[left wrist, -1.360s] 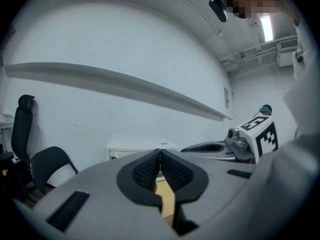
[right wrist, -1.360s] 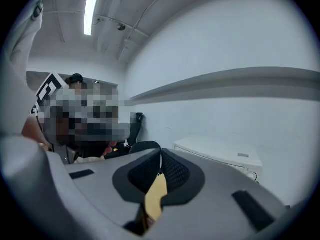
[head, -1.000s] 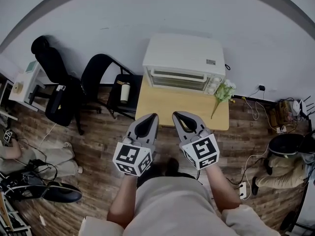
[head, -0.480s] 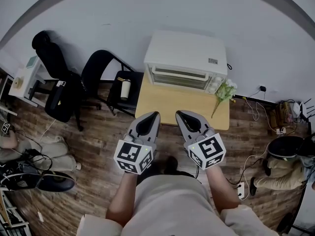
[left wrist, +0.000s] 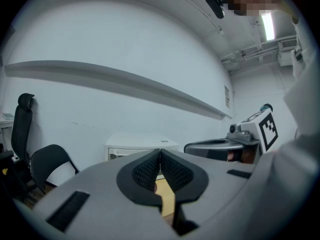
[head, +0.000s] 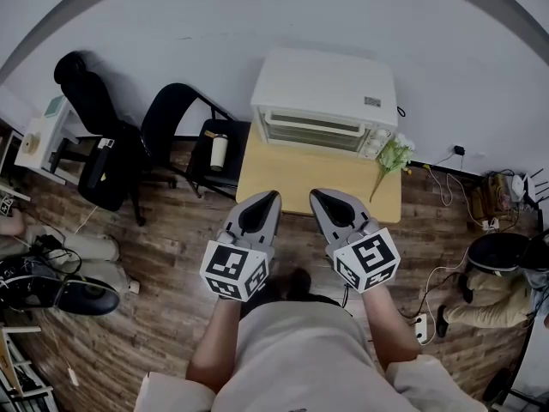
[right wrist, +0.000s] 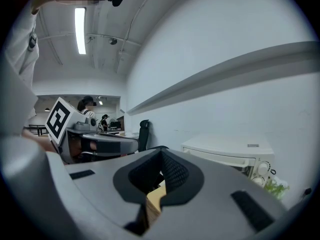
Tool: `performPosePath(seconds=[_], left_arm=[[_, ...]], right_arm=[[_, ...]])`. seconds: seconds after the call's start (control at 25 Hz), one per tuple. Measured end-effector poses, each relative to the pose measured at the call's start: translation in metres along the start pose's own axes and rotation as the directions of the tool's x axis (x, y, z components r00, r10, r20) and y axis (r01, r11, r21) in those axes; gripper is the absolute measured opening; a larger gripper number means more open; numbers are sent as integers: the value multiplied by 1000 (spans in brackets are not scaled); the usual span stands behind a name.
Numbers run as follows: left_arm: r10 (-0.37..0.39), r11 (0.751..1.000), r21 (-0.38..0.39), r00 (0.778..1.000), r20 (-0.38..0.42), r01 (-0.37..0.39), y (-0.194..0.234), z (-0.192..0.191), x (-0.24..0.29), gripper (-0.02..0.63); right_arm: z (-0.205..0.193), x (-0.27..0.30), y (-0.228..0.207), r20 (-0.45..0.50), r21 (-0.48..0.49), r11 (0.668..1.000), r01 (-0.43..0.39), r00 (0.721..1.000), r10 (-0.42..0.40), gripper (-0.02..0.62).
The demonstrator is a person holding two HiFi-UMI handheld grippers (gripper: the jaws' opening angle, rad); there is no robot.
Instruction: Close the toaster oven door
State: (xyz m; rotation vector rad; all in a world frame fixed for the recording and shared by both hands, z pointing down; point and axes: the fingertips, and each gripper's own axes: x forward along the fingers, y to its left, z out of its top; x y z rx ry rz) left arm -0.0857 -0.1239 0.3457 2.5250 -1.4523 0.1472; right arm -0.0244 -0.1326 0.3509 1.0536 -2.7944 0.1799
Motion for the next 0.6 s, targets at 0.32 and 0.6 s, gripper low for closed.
performPosePath(seconds=[0.32,0.6], left_arm=[[1,1000,-3,1000,-6,-1,1,-3,-2,9],[-6,1000,-6,1000,-4,6,-1,-3,-1,9]], right_arm=[[-2,0,-1,-8,-6,1000,4,1000,-4,-3],[-4,-4,-3,-16,-10,1000,14,1000,-14,-3]])
